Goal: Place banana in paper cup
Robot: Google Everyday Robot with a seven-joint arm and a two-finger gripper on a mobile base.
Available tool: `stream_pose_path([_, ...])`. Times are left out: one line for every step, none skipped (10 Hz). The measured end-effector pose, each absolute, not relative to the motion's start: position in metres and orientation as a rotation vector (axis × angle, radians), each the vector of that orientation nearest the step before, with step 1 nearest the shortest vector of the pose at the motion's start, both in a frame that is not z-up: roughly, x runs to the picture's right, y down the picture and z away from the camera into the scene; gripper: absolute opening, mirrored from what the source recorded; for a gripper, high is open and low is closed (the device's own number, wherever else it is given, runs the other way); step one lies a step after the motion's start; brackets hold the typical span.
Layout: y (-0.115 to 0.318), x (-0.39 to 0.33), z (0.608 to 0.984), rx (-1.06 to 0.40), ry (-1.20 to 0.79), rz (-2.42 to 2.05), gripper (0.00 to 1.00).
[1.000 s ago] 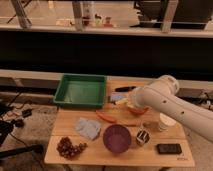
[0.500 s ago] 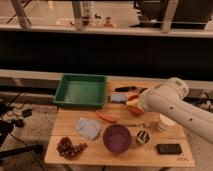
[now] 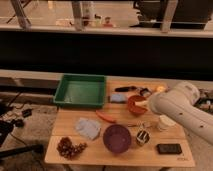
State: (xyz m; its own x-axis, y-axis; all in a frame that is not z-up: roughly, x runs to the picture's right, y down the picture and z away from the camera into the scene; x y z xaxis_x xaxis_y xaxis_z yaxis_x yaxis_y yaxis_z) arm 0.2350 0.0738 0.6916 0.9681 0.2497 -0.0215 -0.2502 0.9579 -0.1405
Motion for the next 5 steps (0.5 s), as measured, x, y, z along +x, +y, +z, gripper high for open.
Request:
stream_pose_path([0.075,0.242,0.689,-0.132,0.009,0.279,0.0])
stream_pose_path([0.076,0.247,0.686,-0.124,0.011,0.299,0.0])
stream_pose_path([0.078,0.253,0.684,-0.115,0.013,0.324,0.0])
stream_pose_path([0.079,0.257,0.682,-0.109,0.014,0.344,0.0])
stream_pose_path([0.081,0.261,0.681,-0.106,0.011,0.366,0.0])
